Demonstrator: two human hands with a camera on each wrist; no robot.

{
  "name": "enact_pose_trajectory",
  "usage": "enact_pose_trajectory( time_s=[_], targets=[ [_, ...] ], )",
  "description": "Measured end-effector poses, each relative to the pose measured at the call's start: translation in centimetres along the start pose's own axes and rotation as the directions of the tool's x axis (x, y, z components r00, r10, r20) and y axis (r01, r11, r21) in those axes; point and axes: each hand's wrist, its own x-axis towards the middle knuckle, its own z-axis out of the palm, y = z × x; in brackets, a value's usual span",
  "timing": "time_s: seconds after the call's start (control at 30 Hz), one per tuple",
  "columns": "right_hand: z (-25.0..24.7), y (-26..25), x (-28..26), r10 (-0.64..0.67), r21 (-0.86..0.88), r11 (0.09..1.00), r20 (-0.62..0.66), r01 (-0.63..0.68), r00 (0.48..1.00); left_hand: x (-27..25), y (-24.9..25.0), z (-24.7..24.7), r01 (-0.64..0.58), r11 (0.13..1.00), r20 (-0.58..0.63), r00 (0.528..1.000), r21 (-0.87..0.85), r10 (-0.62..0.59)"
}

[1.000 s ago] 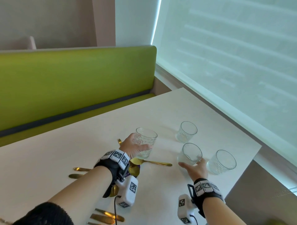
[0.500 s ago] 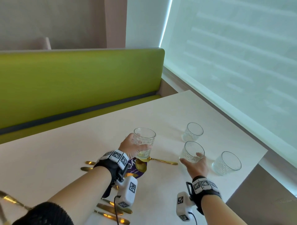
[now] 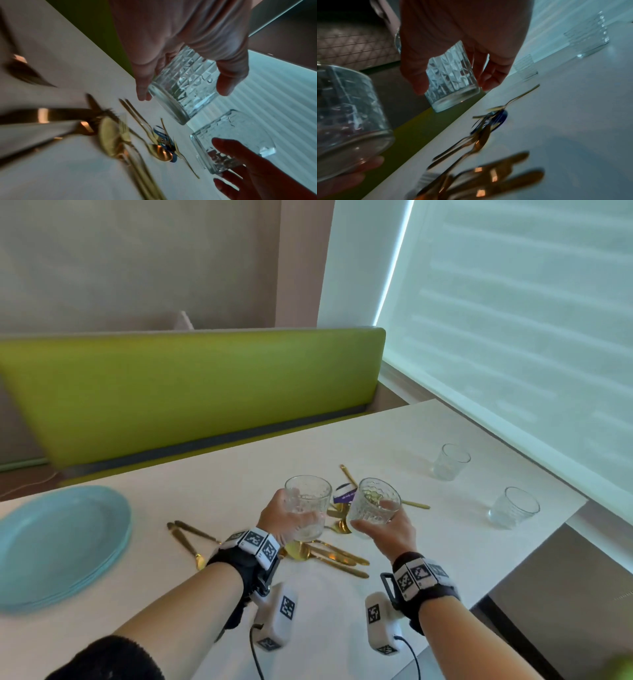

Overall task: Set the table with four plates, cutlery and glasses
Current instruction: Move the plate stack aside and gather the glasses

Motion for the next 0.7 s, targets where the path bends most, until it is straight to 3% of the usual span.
enact_pose_trajectory(
  time_s=[0.27,0.43,0.7],
  targets=[
    [10.3,-2.4,-11.6,-0.065,-0.079,0.993,0.260,0.089,0.963,-11.5,-6.0,-10.6,0.058,0.996,-0.220,0.973,-0.072,-0.073],
    [16.3,-4.0,-16.5,-0.079,-0.167,0.972,0.427,0.164,0.901,-15.0,-10.6,-16.6,0.123,0.988,-0.426,0.892,-0.094,-0.152],
    [23.4,-5.8,-21.0,-0.112,-0.263,0.912,0.580,0.315,0.807,-18.6,-16.5,-23.2,0.168,0.972,-0.602,0.764,-0.161,-0.232]
  ],
)
